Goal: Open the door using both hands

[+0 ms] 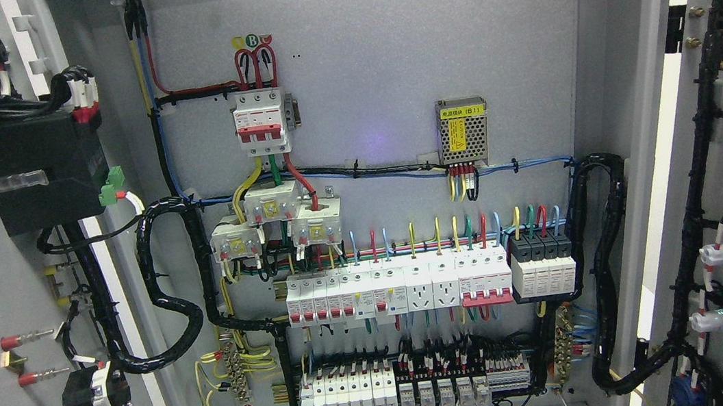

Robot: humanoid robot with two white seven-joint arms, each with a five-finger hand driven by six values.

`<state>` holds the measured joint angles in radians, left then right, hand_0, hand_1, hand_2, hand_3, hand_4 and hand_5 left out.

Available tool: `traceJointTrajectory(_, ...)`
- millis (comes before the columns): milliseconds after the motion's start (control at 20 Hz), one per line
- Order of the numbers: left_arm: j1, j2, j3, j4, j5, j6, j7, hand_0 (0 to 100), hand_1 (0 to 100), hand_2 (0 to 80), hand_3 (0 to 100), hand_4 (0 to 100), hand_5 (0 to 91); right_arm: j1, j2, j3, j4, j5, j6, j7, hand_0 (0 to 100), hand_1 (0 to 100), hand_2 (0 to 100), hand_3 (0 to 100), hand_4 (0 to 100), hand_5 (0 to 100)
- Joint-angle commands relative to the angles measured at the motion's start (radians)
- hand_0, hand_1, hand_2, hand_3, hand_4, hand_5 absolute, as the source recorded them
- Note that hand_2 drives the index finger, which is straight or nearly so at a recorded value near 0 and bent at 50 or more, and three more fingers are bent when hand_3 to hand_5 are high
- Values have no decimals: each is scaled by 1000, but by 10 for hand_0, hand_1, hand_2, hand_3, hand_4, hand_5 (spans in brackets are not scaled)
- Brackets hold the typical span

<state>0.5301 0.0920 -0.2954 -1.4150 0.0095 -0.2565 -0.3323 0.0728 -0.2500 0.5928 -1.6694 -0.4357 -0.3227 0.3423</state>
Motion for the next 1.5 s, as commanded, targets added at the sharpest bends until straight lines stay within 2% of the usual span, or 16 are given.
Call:
traceJointTrajectory(0,27,81,-24,-400,46,-58,1,0,0,0,0,30,0,90,-78,-139,-36,6,-71,-2,0,0,0,0,0,0)
traceJointTrajectory(150,37,84,8,-436,76,-105,21,0,0,0,0,30,0,104,-94,-175,-55,6,-79,-25,0,0,0,0,0,0)
traceJointTrajectory(301,42,112,18,-452,119,-156,64,0,0,0,0,30,0,131,-95,-229,-56,6,-116,-26,0,0,0,0,0,0)
traceJointTrajectory(451,54,117,53,-482,161,-211,73,0,0,0,0,30,0,139,-127,-257,-78,6,-144,-26,0,0,0,0,0,0)
traceJointTrajectory(601,54,141,73,-498,184,-274,75,0,0,0,0,30,0,180,-164,-297,-93,6,-219,-26,0,0,0,0,0,0)
traceJointTrajectory(752,47,146,104,-505,190,-348,76,0,0,0,0,30,0,241,-196,-327,-104,5,-289,-26,0,0,0,0,0,0)
traceJointTrajectory(952,16,155,122,-516,191,-406,76,0,0,0,0,29,0,278,-224,-361,-153,5,-309,-26,0,0,0,0,0,0)
traceJointTrajectory(1102,-30,155,142,-522,191,-423,78,0,0,0,0,30,0,285,-258,-375,-196,3,-314,-26,0,0,0,0,0,0)
traceJointTrajectory(1203,-56,157,150,-524,191,-461,76,0,0,0,0,30,0,291,-262,-396,-233,3,-323,-26,0,0,0,0,0,0)
traceJointTrajectory(1353,-68,158,151,-524,191,-570,78,0,0,0,0,29,0,327,-262,-429,-300,3,-332,-26,0,0,0,0,0,0)
traceJointTrajectory(1453,-77,158,153,-524,191,-598,78,0,0,0,0,29,0,338,-262,-445,-335,3,-348,-26,0,0,0,0,0,0)
